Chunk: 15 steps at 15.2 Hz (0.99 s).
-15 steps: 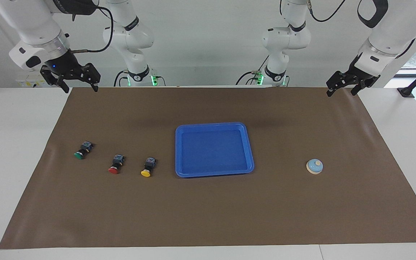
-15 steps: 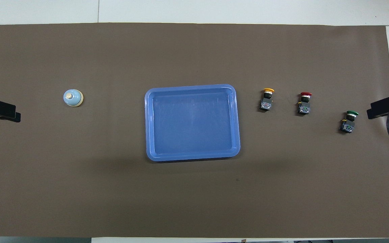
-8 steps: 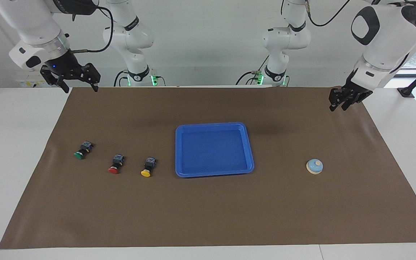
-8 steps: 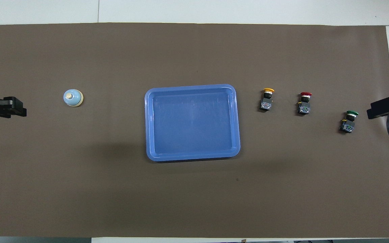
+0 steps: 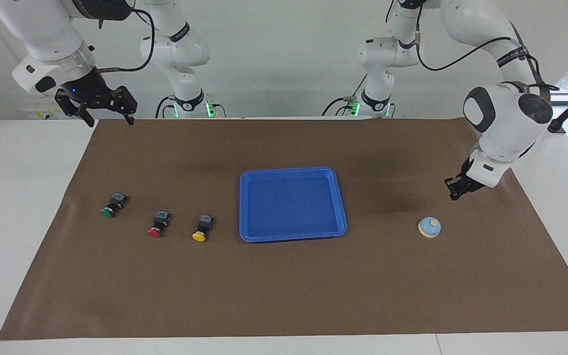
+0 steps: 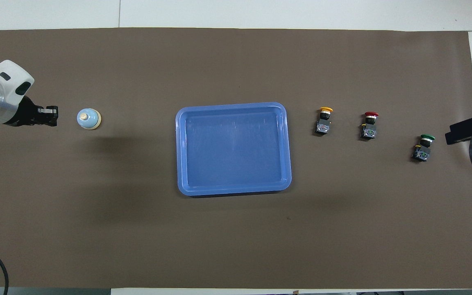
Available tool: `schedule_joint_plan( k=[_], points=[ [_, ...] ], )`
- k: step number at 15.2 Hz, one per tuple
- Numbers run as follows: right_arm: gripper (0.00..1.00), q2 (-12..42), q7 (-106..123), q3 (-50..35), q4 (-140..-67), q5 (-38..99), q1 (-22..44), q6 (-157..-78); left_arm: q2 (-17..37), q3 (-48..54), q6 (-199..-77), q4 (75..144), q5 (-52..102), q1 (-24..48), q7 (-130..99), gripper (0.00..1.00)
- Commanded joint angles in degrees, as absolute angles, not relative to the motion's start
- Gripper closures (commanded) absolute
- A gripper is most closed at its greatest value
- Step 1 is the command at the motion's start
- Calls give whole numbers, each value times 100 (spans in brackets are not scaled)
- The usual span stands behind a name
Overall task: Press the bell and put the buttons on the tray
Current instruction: 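Move the left gripper toward the white bell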
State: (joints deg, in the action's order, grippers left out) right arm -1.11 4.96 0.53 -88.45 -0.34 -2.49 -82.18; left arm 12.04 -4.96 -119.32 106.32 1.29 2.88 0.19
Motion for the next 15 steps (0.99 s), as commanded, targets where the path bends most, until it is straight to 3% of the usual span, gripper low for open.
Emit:
schedule_joint_plan(
  k=[1,15],
  points=[
    [0,-211,492,26,-8947,-44,-308,-8218,1432,-510,-12400,10600,79,334,26,100],
    [0,-211,492,26,-8947,-35,-308,-8218,1898,-501,-12726,10494,123,589,-184,100]
  ],
)
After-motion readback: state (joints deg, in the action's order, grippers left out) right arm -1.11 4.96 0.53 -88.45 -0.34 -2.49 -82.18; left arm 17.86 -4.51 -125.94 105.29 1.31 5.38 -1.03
